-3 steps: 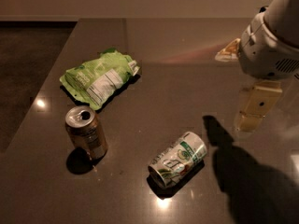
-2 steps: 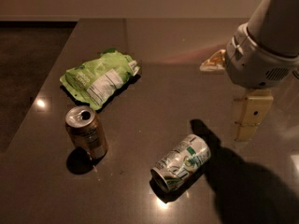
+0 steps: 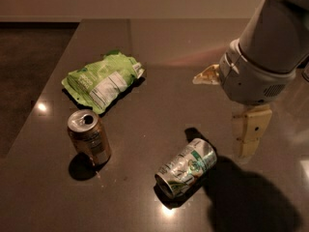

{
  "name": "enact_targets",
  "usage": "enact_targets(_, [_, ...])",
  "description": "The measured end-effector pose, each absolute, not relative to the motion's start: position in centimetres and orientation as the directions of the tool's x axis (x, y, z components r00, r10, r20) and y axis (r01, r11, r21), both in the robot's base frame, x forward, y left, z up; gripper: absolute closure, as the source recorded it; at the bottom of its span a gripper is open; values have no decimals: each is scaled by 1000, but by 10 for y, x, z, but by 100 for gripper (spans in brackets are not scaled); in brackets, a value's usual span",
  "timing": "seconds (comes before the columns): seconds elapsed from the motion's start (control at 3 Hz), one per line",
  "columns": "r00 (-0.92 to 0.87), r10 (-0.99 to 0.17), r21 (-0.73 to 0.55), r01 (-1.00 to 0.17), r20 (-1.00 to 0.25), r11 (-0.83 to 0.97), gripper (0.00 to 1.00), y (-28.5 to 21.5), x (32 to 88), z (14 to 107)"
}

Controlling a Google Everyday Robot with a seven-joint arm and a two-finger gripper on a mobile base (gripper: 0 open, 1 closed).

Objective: Place 7up can upright

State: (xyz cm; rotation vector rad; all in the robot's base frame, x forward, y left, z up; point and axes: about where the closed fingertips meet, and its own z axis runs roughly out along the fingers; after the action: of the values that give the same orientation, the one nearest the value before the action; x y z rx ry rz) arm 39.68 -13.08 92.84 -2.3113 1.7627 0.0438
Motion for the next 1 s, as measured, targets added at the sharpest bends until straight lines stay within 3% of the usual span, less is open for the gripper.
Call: enact_targets(1.0, [445,-887,-73,-896,-127,-439,0,-93,332,876])
